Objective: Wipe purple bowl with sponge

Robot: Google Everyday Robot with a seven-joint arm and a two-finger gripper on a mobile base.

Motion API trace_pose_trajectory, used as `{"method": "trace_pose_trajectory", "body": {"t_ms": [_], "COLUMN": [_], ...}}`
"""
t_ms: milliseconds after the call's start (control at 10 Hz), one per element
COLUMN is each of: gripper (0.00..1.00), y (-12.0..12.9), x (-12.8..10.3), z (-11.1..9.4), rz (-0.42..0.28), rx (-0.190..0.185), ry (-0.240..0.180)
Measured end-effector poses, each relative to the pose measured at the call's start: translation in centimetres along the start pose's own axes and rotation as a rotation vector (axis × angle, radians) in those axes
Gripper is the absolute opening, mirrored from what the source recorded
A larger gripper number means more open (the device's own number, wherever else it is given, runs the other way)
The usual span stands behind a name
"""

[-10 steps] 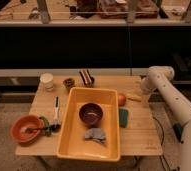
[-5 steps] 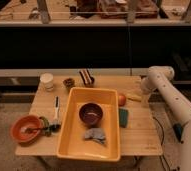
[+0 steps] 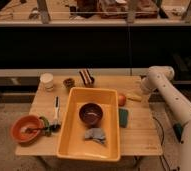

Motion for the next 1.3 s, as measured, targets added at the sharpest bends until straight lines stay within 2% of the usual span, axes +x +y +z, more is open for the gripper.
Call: {"method": "trace_pose_trajectory", "body": {"t_ms": [600, 700, 900, 1000, 1200, 1300], "gripper": [0.8, 0.8, 0.8, 0.8, 0.8, 0.8], "y": [0.0, 0.1, 1.0, 1.9, 3.9, 5.7], "x": [0.0, 0.1, 0.0, -0.2, -0.7, -0.9], "z": [-0.1, -0.3, -2.4, -5.0, -8.5, -10.6], "rz": [-0.002, -0.023, -0.1, -0.16, -0.254, -0.341], "rx": [0.001, 0.003, 0.007, 0.016, 0.028, 0.039], "ry": [-0.001, -0.002, 0.012, 0.041, 0.082, 0.113]}}
